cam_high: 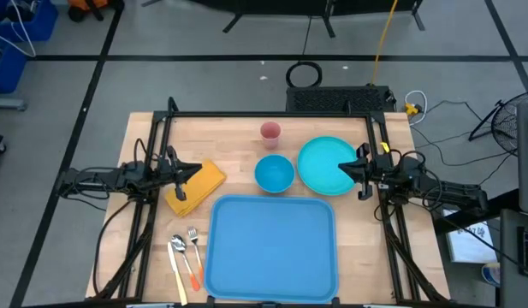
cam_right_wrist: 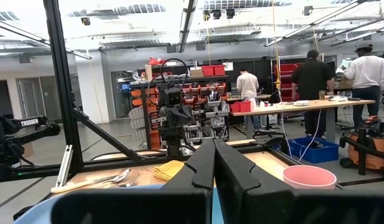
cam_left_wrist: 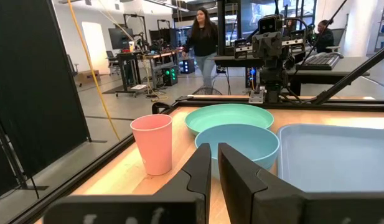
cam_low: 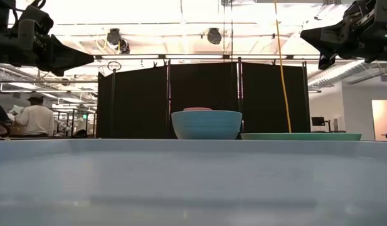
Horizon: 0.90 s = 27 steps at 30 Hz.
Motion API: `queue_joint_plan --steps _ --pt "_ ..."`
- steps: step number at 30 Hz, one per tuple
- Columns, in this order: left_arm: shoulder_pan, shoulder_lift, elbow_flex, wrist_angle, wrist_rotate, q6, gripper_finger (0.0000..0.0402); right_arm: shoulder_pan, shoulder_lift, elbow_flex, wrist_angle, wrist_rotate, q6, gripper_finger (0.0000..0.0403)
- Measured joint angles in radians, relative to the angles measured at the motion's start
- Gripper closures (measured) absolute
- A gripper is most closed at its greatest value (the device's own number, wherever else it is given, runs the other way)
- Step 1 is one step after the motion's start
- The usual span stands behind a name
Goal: Set up tray
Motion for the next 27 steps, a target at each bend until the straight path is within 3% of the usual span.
queue_joint_plan --steps 16,19,21,24,27 --pt "0.0 0.0 0.0 0.001 0.0 -0.056 0.0366 0.002 0.007 0.0 0.074 0.025 -0.023 0.0403" --pt "0.0 0.0 0.0 0.001 0.001 -0.057 0.0366 0.002 0.009 0.0 0.141 0.107 -0.04 0.0403" --pt "0.0 0.0 0.0 0.001 0.0 -0.056 0.0366 0.002 0.019 0.011 0.154 0.217 -0.009 0.0403" --pt "0.0 0.0 0.0 0.001 0.0 -0.045 0.0366 0.001 0.068 0.062 0.036 0.41 0.049 0.0403" --pt "0.0 0.0 0.0 0.003 0.0 -0.027 0.0366 -0.002 0.166 0.18 -0.159 0.489 0.113 0.0403"
